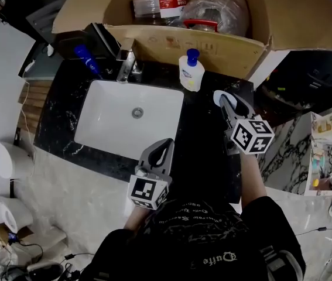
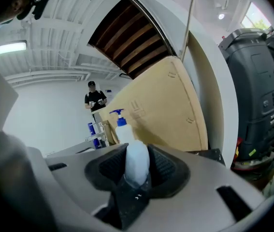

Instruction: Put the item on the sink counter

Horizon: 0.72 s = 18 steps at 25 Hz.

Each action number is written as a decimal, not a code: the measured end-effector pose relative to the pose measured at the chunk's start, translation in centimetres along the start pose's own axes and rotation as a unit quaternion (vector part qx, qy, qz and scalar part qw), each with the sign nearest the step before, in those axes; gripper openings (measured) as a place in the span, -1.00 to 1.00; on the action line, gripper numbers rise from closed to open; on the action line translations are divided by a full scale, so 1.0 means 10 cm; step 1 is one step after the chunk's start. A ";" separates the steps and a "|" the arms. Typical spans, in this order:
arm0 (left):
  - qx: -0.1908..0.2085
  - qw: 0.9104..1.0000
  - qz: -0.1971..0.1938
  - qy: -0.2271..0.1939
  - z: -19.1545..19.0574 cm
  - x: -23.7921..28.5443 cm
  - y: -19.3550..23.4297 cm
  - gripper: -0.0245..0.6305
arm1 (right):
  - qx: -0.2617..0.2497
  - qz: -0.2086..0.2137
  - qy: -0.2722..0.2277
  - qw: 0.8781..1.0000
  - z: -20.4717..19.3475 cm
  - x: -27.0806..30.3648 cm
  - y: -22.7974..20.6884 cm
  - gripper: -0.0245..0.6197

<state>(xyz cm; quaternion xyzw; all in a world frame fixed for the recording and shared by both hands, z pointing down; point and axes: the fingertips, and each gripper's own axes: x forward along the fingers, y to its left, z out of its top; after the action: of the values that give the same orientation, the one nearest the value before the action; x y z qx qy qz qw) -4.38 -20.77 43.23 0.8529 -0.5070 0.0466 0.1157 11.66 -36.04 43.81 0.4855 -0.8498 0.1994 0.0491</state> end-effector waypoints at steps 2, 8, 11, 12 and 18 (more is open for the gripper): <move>-0.001 1.000 -0.002 0.002 0.00 0.02 0.01 -0.90 | 0.017 -0.010 0.008 1.000 -0.02 0.10 -0.12 -0.55; 0.000 1.000 -0.009 0.016 -0.07 0.09 0.03 -0.91 | 0.041 -0.022 0.024 0.999 -0.02 0.37 -0.35 -0.56; -0.003 1.000 -0.014 0.024 -0.11 0.13 0.03 -0.90 | 0.038 -0.026 0.049 0.998 -0.07 0.52 -0.41 -0.56; -0.005 1.000 -0.016 0.026 -0.11 0.14 0.03 -0.90 | 0.035 -0.027 0.059 0.997 -0.09 0.56 -0.43 -0.56; -0.017 0.999 -0.023 0.022 -0.09 0.21 0.11 -0.91 | 0.029 -0.042 0.087 0.995 -0.10 0.83 -0.52 -0.55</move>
<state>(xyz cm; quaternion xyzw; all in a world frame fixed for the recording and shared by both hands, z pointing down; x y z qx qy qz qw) -4.27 -22.85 44.73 0.8612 -0.4850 0.0545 0.1421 11.59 -44.71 48.60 0.5025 -0.8153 0.2628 0.1170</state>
